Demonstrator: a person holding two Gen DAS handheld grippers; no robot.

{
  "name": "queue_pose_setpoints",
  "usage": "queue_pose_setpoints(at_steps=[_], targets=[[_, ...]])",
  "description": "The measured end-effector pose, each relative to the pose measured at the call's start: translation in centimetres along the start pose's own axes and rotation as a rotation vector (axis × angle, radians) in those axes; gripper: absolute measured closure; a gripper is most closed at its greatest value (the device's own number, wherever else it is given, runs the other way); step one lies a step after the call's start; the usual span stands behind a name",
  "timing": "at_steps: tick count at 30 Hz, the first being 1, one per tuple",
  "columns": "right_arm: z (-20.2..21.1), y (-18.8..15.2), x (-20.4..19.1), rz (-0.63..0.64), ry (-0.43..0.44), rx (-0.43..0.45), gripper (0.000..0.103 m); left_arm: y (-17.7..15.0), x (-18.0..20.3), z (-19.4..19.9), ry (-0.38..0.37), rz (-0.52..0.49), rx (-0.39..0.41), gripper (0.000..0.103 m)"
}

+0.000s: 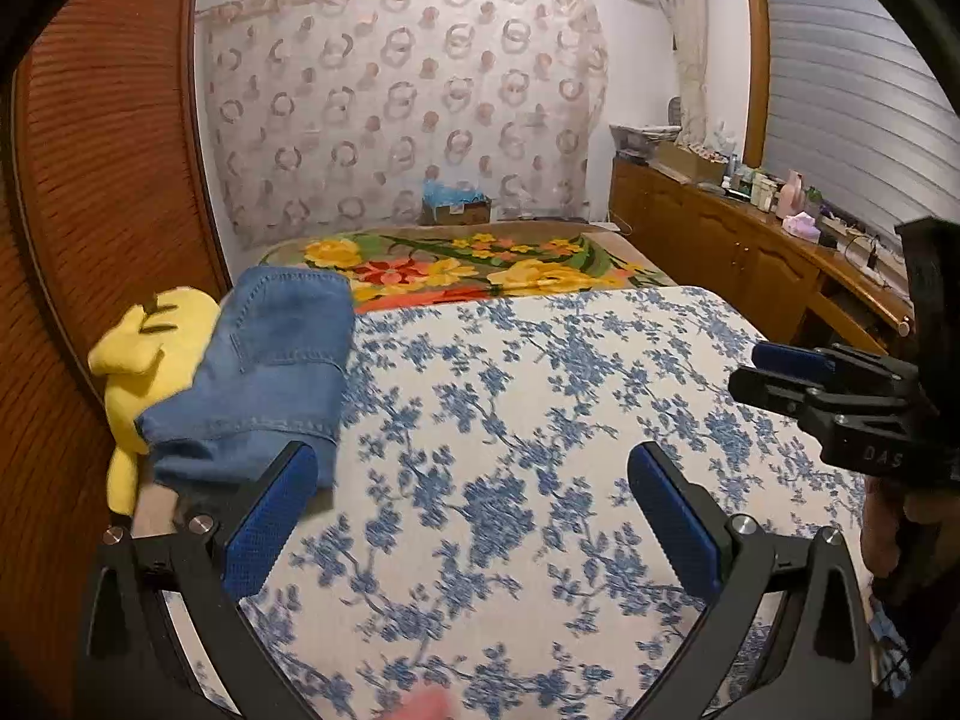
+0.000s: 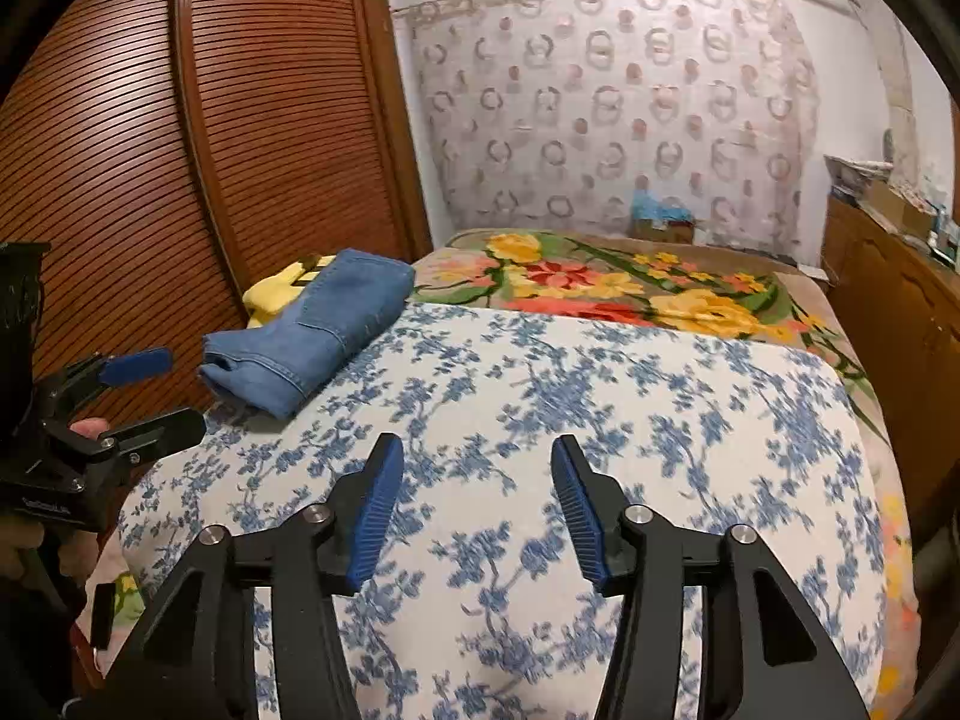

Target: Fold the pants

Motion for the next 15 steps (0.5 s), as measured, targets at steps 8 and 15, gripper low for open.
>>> queue_pose_setpoints(at_steps=[8, 15], targets=[[3.0, -1.3, 1.1, -0.042, -0.068, 0.015, 0.022, -1.8, 1.7, 0.3, -0.032, 0.026, -0.027, 0.0], [6.2, -1.7, 1.3, -0.042, -0.121, 0.047, 0.015, -2.0, 3.5, 2.3, -0.022, 0.002, 0.008, 0.0]])
Point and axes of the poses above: each gripper's, at about its wrist camera, not at the fingertips, and z roughly against the way its jaws point, x to its right, y to its top, the point moved 6 cm from there along -z, roughly the way its jaws point
